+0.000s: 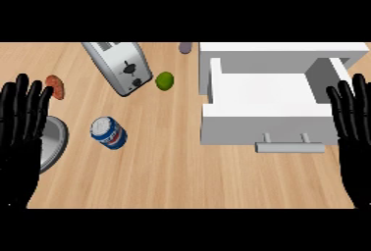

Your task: Pick up the can, place it into the drawer and close the drawer

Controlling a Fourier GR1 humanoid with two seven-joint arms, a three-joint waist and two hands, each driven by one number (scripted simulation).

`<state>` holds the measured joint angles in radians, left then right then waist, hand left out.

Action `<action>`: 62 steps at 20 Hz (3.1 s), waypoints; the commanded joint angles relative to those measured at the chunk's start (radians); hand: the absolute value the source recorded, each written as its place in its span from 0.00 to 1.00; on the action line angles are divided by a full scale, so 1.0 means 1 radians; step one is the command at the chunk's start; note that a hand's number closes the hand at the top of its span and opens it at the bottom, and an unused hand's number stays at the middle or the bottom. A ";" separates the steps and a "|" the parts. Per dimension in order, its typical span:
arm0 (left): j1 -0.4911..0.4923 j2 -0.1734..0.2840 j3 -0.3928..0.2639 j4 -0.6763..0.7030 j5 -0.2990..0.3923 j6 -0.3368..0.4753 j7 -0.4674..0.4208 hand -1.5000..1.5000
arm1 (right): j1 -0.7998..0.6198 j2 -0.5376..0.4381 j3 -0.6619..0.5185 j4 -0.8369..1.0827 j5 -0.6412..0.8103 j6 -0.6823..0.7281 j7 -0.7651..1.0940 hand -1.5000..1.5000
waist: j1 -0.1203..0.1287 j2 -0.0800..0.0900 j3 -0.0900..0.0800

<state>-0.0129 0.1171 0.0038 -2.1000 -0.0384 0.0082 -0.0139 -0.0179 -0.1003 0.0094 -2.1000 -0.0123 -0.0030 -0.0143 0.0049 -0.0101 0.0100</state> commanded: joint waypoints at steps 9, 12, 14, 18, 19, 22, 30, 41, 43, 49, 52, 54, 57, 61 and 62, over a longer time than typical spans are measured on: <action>0.139 -0.115 0.110 0.074 -0.076 0.315 0.241 0.00 | 0.088 0.025 -0.055 0.033 0.001 -0.077 0.196 0.00 | -0.002 0.011 -0.010; 0.109 -0.116 0.069 0.005 -0.153 0.375 0.389 0.00 | 0.071 0.019 -0.064 0.029 0.001 -0.084 0.239 0.00 | -0.005 0.009 -0.009; 0.108 -0.117 0.015 0.002 -0.186 0.429 0.393 0.00 | 0.060 0.001 -0.096 0.002 -0.030 -0.075 0.278 0.00 | -0.006 0.009 -0.010; 0.114 -0.117 0.041 -0.018 -0.189 0.411 0.409 0.00 | 0.008 0.005 -0.089 0.066 0.011 -0.083 0.268 0.00 | -0.003 0.010 -0.010; 0.095 -0.109 0.047 -0.065 -0.174 0.380 0.449 0.00 | 0.068 -0.027 -0.151 0.037 -0.062 -0.029 0.245 0.00 | -0.005 0.009 -0.010; 0.039 -0.117 0.017 -0.017 -0.251 0.428 0.465 0.00 | 0.066 -0.008 -0.162 0.101 -0.072 -0.019 0.177 0.00 | -0.006 0.010 -0.010; -0.003 -0.117 -0.050 0.174 -0.228 0.526 0.420 0.00 | 0.196 -0.016 -0.172 -0.066 -0.103 0.037 0.213 0.00 | -0.013 0.009 -0.010; 0.088 -0.117 -0.027 0.374 -0.107 0.524 0.160 0.00 | 0.164 0.018 -0.184 -0.040 -0.067 0.022 0.178 0.00 | -0.007 0.010 -0.010; -0.006 -0.117 -0.044 0.481 -0.104 0.594 0.159 0.00 | 0.212 0.042 -0.163 -0.039 -0.063 0.038 0.161 0.00 | -0.010 0.010 -0.010; 0.027 -0.111 0.063 0.616 0.031 0.543 -0.039 0.00 | 0.159 -0.001 -0.215 -0.109 -0.084 0.028 0.272 0.00 | -0.007 0.010 -0.010; 0.012 -0.117 -0.019 0.725 0.078 0.655 -0.142 0.00 | 0.200 -0.025 -0.285 -0.118 -0.164 0.080 0.250 0.00 | -0.011 0.010 -0.010; 0.017 -0.107 0.069 0.690 0.077 0.554 -0.084 0.00 | 0.211 0.028 -0.209 -0.077 -0.075 0.077 0.200 0.00 | -0.007 0.010 -0.010; -0.077 -0.117 0.093 0.875 0.114 0.579 -0.180 0.00 | 0.169 -0.006 -0.263 -0.071 -0.121 0.077 0.256 0.00 | -0.009 0.011 -0.010; -0.078 -0.117 0.102 1.007 0.201 0.564 -0.312 0.00 | 0.198 0.026 -0.241 -0.124 -0.116 0.083 0.243 0.00 | -0.010 0.010 -0.010; -0.080 -0.117 0.164 1.060 0.208 0.492 -0.379 0.00 | 0.228 0.066 -0.181 -0.171 -0.043 0.048 0.264 0.00 | -0.011 0.011 -0.011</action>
<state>-0.0700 0.0012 0.1168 -1.1851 0.1139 0.5501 -0.2607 0.1908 -0.0725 -0.2232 -2.2154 -0.1118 0.0721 0.2176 -0.0049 0.0003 -0.0003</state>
